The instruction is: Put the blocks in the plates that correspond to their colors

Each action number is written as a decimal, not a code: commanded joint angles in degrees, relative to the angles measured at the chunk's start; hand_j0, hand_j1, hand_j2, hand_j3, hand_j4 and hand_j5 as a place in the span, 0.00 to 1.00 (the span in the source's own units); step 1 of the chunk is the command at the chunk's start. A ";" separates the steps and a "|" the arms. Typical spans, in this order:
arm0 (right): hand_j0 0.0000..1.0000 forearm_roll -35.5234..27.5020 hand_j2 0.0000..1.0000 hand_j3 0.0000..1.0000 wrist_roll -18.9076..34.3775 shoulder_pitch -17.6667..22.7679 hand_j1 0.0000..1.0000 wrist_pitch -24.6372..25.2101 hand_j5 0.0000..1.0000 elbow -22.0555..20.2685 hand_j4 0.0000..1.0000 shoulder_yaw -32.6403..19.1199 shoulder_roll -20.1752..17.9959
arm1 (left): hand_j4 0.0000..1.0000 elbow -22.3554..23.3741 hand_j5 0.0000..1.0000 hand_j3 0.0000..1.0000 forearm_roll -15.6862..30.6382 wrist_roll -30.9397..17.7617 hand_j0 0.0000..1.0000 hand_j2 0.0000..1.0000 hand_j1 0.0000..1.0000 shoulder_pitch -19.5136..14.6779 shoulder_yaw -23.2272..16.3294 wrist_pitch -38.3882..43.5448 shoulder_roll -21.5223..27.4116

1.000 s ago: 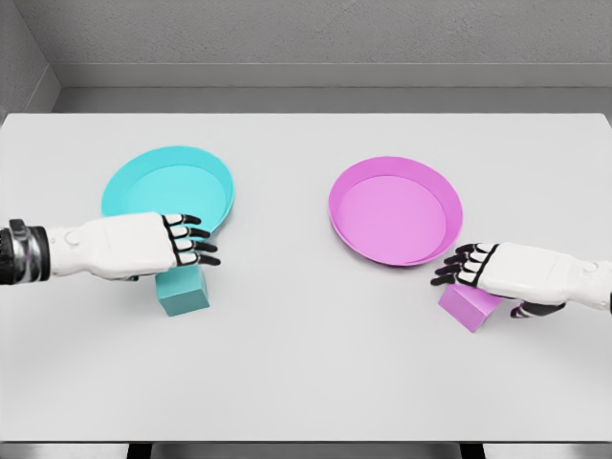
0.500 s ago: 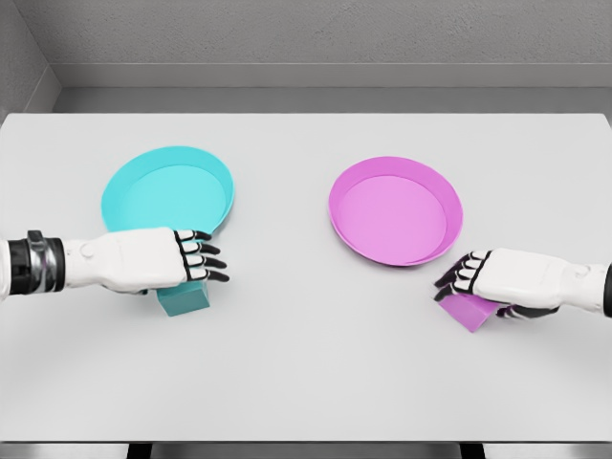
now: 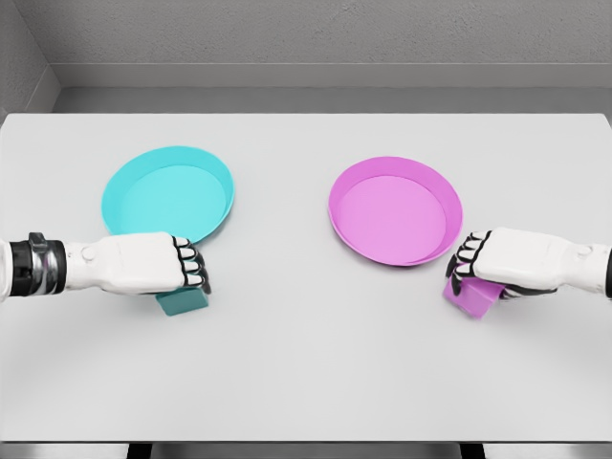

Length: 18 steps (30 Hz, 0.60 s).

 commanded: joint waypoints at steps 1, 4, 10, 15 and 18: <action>0.50 -0.40 0.50 0.50 -0.03 -0.18 0.50 0.02 0.50 0.07 0.50 -0.47 -0.01 | 0.49 0.01 0.49 0.49 0.09 0.02 0.49 0.49 0.49 0.00 -0.04 -0.02 0.04; 0.50 -0.57 0.50 0.50 -0.03 -1.50 0.50 0.02 0.50 0.07 0.50 -0.56 -0.10 | 0.48 0.01 0.48 0.48 0.09 0.19 0.48 0.48 0.48 -0.17 0.05 -0.02 0.04; 0.49 -0.66 0.49 0.49 -0.12 -3.96 0.49 0.19 0.49 0.07 0.49 -0.56 -0.10 | 0.48 0.10 0.48 0.48 1.58 0.81 0.48 0.48 0.48 -1.58 0.05 -0.02 0.13; 0.49 -0.92 0.49 0.49 -0.12 -6.33 0.49 0.37 0.49 0.07 0.49 -0.47 -0.01 | 0.48 0.18 0.48 0.48 3.87 0.81 0.48 0.48 0.48 -2.55 0.05 -0.02 0.66; 0.49 -1.80 0.49 0.49 -0.12 -7.65 0.49 0.45 0.49 0.07 0.49 -0.39 0.17 | 0.48 0.18 0.48 0.48 5.36 0.81 0.48 0.48 0.48 -2.99 0.05 -0.02 0.83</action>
